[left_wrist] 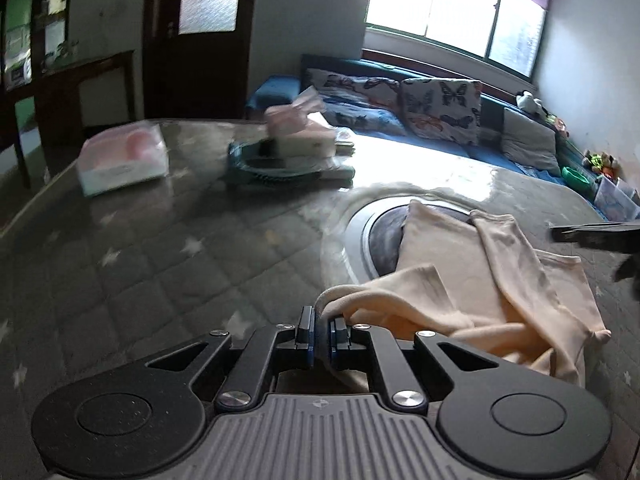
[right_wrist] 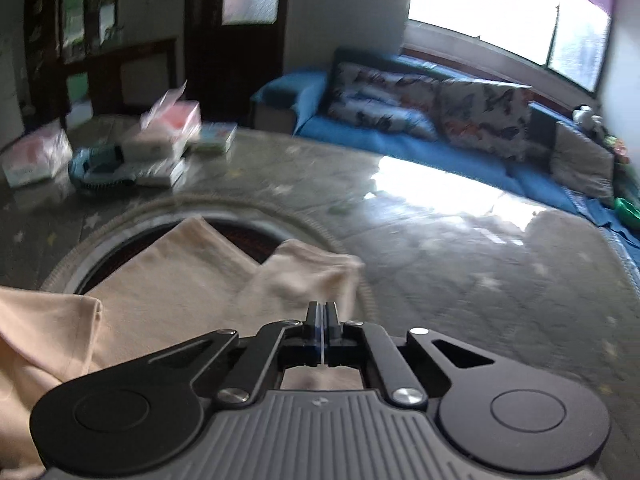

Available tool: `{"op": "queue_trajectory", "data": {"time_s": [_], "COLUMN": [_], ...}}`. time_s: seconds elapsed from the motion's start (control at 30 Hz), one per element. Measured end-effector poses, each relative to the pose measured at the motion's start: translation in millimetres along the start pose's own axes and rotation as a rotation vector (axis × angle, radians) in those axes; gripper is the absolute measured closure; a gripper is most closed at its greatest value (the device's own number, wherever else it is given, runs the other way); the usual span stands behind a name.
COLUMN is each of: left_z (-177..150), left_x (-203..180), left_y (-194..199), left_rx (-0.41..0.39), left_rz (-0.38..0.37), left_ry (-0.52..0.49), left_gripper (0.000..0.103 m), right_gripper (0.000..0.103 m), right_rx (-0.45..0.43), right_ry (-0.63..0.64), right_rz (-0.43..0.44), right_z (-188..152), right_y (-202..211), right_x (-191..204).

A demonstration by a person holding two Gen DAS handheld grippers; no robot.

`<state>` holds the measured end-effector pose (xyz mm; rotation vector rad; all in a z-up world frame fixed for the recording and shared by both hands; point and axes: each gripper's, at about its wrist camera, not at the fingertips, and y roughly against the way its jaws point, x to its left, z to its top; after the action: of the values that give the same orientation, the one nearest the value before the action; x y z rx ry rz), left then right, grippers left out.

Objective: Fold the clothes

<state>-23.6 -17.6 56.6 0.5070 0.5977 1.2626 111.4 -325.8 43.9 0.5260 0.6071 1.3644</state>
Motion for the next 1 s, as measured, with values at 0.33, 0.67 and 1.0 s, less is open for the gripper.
{"op": "queue_trajectory", "data": {"time_s": [0.33, 0.67, 1.0], "left_z": [-37, -33, -12], "left_x": [5, 9, 3], "left_y": [27, 34, 37], "left_rx": [0.041, 0.01, -0.05], "left_rz": [0.008, 0.008, -0.078], "left_ry": [-0.011, -0.102, -0.141], "left_gripper": [0.095, 0.063, 0.052], "right_gripper": [0.096, 0.067, 0.098], "right_rx": [-0.016, 0.066, 0.11], "right_ry": [-0.027, 0.014, 0.122], "right_rz": [0.061, 0.182, 0.106], "right_z": [-13, 10, 10], "right_y": [43, -29, -62], "right_x": [-13, 51, 80]}}
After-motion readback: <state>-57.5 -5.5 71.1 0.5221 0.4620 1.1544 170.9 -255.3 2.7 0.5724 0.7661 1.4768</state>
